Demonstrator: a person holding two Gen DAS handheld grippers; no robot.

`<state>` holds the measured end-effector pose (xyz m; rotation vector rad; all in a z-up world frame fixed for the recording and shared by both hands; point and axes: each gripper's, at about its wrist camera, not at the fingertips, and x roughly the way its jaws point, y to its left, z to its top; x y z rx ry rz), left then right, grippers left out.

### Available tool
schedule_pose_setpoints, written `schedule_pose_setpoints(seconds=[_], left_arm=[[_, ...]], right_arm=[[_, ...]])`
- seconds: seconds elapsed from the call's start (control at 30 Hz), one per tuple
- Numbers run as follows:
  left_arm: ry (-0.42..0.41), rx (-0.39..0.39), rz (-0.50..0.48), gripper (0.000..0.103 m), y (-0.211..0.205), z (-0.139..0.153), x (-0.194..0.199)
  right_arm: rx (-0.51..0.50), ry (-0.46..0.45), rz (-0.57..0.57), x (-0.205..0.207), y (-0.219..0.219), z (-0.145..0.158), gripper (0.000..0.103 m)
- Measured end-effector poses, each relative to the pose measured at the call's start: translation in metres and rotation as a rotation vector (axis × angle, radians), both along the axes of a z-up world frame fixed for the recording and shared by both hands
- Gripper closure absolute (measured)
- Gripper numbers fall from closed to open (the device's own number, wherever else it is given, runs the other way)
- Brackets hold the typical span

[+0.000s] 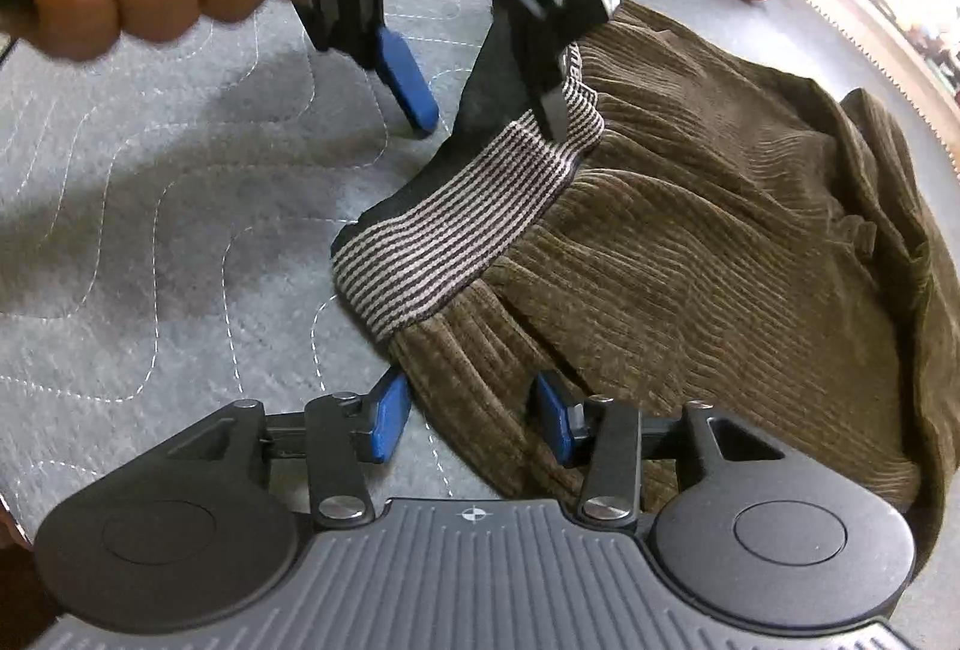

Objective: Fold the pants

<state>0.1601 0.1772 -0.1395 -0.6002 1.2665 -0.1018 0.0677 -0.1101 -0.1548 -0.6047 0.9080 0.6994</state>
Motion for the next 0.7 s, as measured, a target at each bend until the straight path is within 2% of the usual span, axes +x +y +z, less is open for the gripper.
schedule_pose_setpoints(seconds=[0.07, 0.23, 0.3, 0.33, 0.37, 0.47, 0.57, 0.7], left_arm=[[-0.027, -0.001, -0.012, 0.031, -0.003, 0.0, 0.003], [-0.084, 0.016, -0.019, 0.031, -0.013, -0.002, 0.007], [-0.102, 0.044, -0.027, 0.04, -0.018, 0.0, 0.008], [-0.11, 0.062, -0.026, 0.065, -0.019, 0.002, 0.009], [-0.113, 0.073, -0.017, 0.073, -0.016, 0.004, 0.008], [-0.151, 0.064, -0.009, 0.084, -0.012, 0.018, 0.006], [-0.21, 0.09, -0.035, 0.087, -0.009, 0.05, -0.001], [-0.255, 0.127, -0.027, 0.088, 0.017, 0.089, -0.026]], right_arm=[[0.008, 0.007, 0.011, 0.001, -0.003, 0.0, 0.055], [0.058, 0.005, 0.047, 0.007, -0.005, 0.004, 0.088], [0.088, 0.002, 0.045, 0.014, -0.006, 0.007, 0.091], [0.099, -0.005, 0.049, 0.014, -0.006, 0.01, 0.092], [0.108, -0.021, 0.059, 0.011, -0.007, 0.015, 0.093], [0.134, -0.086, 0.112, -0.002, -0.008, 0.033, 0.094], [0.157, -0.136, 0.166, -0.015, -0.006, 0.05, 0.094], [0.199, -0.148, 0.252, -0.035, 0.014, 0.065, 0.094]])
